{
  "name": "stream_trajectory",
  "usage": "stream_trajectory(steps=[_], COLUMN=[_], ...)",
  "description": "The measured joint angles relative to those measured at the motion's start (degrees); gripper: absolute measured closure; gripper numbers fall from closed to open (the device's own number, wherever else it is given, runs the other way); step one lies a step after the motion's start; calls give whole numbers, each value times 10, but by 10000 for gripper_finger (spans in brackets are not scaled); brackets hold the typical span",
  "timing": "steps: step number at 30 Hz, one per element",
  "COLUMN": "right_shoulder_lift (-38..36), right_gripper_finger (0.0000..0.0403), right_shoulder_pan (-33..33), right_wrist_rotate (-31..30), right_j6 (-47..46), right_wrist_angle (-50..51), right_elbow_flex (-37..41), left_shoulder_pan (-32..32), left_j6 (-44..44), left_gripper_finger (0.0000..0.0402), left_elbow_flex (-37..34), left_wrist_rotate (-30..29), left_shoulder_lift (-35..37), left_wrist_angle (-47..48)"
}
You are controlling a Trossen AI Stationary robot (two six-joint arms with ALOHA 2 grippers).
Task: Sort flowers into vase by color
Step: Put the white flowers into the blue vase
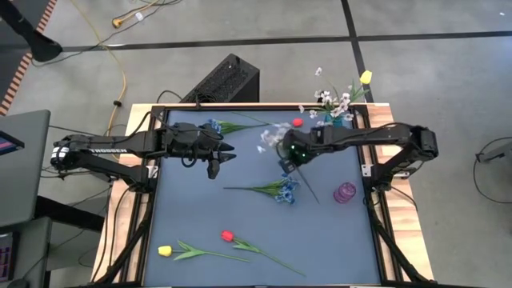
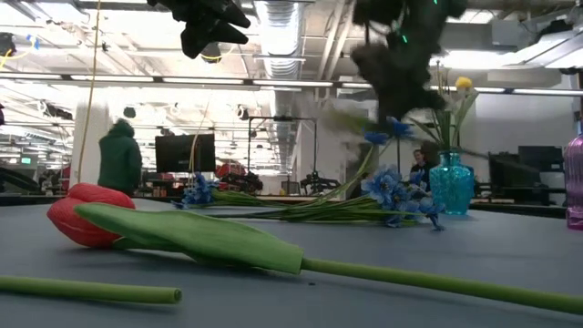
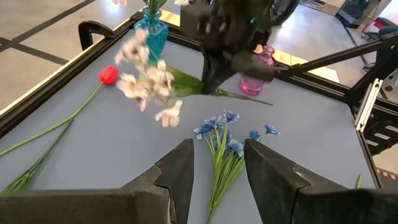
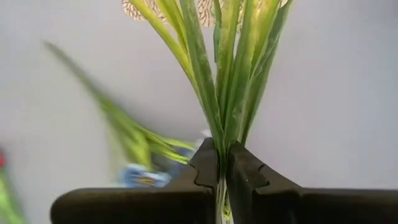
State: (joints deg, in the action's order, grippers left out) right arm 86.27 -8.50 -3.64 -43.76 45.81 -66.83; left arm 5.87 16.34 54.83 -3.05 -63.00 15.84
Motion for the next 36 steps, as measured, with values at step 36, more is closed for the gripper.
stream_trajectory(steps=[36], right_shoulder_lift=[-257], right_gripper_finger=[363], right_shoulder_pan=[-113], right_wrist_rotate=[-292], right_j6=[340], right_wrist_angle=[-109], right_elbow_flex=[-294], left_shoulder_pan=[0], left_j6=[-56], left_gripper_finger=[271], left_elbow_flex=[0], left_wrist_rotate=[72], left_shoulder_lift=[0], left_wrist_angle=[2])
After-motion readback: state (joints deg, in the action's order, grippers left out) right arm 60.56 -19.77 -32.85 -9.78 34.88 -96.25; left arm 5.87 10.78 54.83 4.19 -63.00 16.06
